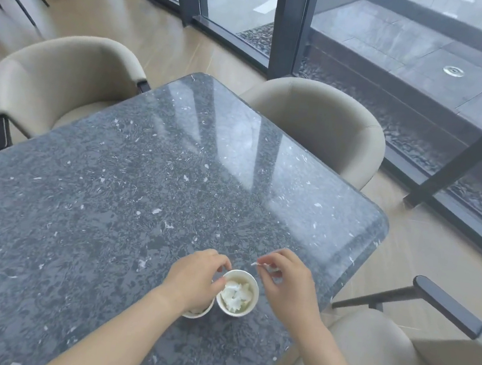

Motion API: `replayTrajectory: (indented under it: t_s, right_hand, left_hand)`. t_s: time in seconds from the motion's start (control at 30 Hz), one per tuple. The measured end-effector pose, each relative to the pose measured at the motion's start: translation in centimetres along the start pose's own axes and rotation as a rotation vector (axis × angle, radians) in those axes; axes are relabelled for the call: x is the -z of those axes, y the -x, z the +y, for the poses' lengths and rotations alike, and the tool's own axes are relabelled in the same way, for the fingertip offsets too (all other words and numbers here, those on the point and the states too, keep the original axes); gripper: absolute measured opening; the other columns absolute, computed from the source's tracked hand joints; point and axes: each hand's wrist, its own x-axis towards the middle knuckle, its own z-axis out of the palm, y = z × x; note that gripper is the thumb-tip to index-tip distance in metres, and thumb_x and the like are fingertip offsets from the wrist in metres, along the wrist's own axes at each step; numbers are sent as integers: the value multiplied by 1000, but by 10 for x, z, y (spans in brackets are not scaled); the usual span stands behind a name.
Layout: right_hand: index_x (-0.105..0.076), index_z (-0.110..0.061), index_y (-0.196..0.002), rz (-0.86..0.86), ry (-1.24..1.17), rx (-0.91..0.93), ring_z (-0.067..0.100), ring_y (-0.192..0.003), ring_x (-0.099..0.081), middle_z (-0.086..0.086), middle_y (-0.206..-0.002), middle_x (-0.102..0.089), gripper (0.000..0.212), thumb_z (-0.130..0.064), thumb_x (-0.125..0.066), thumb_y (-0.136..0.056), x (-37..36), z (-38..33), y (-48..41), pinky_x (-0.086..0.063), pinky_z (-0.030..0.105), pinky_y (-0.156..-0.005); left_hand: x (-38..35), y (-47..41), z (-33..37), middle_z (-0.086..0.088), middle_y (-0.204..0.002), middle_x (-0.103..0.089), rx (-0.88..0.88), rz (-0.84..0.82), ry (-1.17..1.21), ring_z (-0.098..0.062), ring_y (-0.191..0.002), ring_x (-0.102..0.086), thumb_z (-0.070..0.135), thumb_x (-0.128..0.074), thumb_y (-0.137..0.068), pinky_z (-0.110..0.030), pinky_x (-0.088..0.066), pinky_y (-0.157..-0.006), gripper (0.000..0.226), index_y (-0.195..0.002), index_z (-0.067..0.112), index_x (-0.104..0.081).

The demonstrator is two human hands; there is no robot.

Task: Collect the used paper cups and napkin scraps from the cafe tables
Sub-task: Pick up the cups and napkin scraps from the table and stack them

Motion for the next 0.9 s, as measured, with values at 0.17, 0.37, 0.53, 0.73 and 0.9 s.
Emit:
replayTrajectory:
  t_s: [0.17,0.37,0.53,0.73,0.9]
  right_hand:
    - [-65,-22,-100,-166,113,-10,8,-95,-53,-11,-100,-60,15,-23,-63,-85,-13,-18,22,-44,22,-76]
    - [-65,-22,-99,-163,143,-11,10,-95,-52,-12,-99,-59,16,-22,-64,-84,-13,-15,39,-40,19,-74]
    - [-66,-21,-100,-224,179,48,10,-105,-50,-12,-107,-61,19,-24,-67,-81,-14,-14,55,-42,21,-81]
    - [-63,-21,-105,-339,293,108,12,-114,-44,-14,-119,-54,22,-19,-60,-83,-23,-9,63,-41,21,-81]
    - [-62,-17,-98,-337,304,90,16,-108,-47,-7,-110,-57,16,-13,-55,-85,-29,-5,63,-43,28,-74]
  left_hand:
    - [8,22,-9,12,-113,-53,1,46,-5,-10,-109,-49,36,-50,-88,-29,-46,-80,23,-110,34,-55]
    - [8,53,-10,15,-112,-53,6,100,21,-9,-106,-50,34,-48,-89,-27,-45,-77,19,-106,36,-55]
    - [-5,71,-5,15,-111,-56,37,61,3,-14,-105,-52,36,-48,-88,-29,-45,-79,17,-105,34,-53]
    - [-19,76,-5,14,-124,-54,76,24,-87,-17,-113,-52,30,-52,-88,-32,-44,-84,21,-109,30,-51]
    - [-21,79,-3,9,-113,-58,72,61,-126,-22,-108,-52,19,-45,-88,-34,-44,-78,15,-99,25,-53]
